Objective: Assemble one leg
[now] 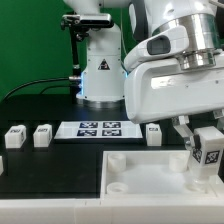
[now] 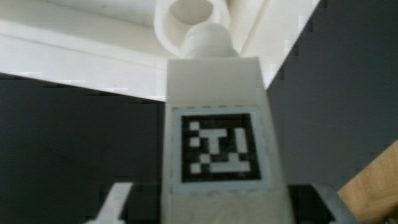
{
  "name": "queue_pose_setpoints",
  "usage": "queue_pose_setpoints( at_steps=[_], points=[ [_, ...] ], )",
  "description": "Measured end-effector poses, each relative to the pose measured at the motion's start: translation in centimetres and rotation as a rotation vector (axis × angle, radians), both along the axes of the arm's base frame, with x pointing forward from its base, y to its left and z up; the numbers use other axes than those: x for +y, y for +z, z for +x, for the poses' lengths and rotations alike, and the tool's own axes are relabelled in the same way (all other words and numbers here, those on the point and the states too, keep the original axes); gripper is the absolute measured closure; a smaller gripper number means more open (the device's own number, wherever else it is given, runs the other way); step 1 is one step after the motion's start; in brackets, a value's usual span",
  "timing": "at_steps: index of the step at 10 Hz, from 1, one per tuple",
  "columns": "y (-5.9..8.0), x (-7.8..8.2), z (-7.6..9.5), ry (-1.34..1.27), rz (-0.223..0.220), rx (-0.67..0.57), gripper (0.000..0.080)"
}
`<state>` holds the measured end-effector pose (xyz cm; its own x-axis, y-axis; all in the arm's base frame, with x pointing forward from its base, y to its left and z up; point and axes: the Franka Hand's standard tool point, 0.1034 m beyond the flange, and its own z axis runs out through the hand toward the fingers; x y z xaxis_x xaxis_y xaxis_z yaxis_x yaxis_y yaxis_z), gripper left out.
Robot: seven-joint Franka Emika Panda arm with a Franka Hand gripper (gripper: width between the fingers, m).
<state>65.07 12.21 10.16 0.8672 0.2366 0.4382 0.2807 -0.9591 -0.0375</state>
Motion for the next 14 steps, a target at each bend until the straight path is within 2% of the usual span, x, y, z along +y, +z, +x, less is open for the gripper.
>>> queue_pose_setpoints(
  at_steps=[1, 5, 14],
  points=[
    [0.1, -0.2, 0.2, -0.005, 0.000, -0.040, 0.0506],
    [-0.5, -0.2, 0.0, -0.005, 0.000, -0.041, 0.0506],
    [-0.5, -0.6, -0.9, -0.016, -0.002, -0.100, 0.0506]
  ],
)
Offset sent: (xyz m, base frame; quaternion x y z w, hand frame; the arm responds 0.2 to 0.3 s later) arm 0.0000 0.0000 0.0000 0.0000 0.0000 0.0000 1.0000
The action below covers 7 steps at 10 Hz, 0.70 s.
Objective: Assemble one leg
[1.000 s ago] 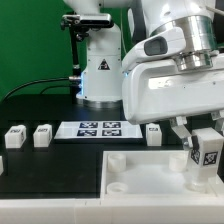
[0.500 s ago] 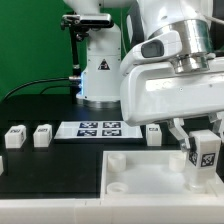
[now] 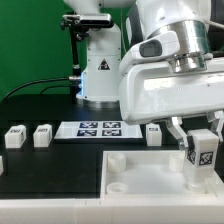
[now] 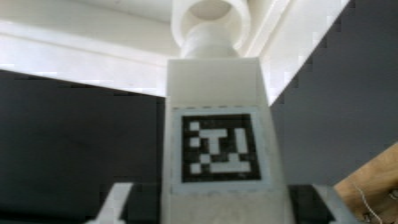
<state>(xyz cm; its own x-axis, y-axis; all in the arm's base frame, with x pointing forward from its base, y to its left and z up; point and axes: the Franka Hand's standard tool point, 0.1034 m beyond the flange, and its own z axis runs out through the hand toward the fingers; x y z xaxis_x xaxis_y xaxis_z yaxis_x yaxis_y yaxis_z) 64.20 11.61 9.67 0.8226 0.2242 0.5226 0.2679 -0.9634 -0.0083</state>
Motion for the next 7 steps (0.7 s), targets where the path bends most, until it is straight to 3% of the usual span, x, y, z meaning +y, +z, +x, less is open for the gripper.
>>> queue_pose_setpoints(
  at_steps=[7],
  points=[
    [-1.3, 0.1, -0.7, 0.001, -0.001, 0.008, 0.0506]
  ],
)
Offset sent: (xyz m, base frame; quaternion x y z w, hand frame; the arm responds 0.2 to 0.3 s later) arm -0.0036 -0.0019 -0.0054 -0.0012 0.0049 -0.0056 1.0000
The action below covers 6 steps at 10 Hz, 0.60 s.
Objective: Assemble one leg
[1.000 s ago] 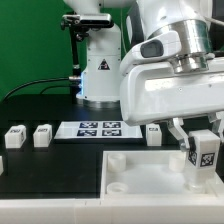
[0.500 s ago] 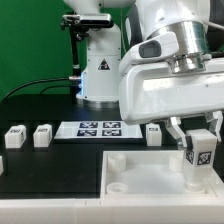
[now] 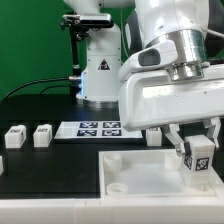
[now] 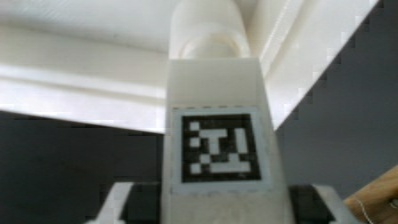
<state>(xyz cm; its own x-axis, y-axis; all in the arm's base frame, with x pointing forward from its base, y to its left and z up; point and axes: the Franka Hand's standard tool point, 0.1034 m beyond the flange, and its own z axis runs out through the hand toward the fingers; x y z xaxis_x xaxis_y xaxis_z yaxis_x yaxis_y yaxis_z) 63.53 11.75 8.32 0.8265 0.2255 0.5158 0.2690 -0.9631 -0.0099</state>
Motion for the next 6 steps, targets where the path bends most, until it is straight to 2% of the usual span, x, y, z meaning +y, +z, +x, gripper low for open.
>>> queue_pose_setpoints(
  at_steps=[4, 5, 6],
  points=[
    [-0.01, -0.13, 0.31, -0.002, 0.000, -0.039, 0.0506],
    [-0.02, -0.15, 0.31, -0.002, 0.000, -0.038, 0.0406],
    [-0.02, -0.16, 0.31, -0.002, 0.000, -0.038, 0.0406]
  ],
)
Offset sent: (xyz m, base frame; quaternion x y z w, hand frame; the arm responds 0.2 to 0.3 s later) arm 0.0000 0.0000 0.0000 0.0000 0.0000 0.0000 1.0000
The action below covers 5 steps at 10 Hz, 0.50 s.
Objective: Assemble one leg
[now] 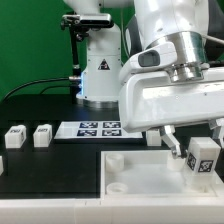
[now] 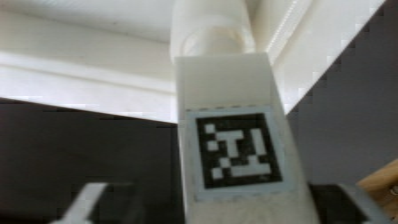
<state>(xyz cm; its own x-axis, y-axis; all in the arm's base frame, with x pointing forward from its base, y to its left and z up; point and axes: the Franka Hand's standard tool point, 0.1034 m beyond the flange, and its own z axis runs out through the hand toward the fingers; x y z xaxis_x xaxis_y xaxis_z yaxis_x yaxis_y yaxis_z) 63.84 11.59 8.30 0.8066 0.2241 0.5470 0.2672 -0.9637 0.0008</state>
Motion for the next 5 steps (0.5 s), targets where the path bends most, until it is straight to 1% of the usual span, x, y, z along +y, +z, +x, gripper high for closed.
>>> queue_pose_setpoints(
  at_steps=[1, 2, 3, 5],
  points=[
    [0.00, -0.01, 0.00, 0.000, 0.000, 0.000, 0.0229],
    [-0.14, -0.17, -0.05, -0.002, -0.001, 0.002, 0.0166],
    [-0.33, -0.47, -0.16, -0.006, -0.004, 0.006, 0.0166],
    [-0.23, -0.70, -0.26, -0.009, -0.005, 0.007, 0.0150]
  ],
)
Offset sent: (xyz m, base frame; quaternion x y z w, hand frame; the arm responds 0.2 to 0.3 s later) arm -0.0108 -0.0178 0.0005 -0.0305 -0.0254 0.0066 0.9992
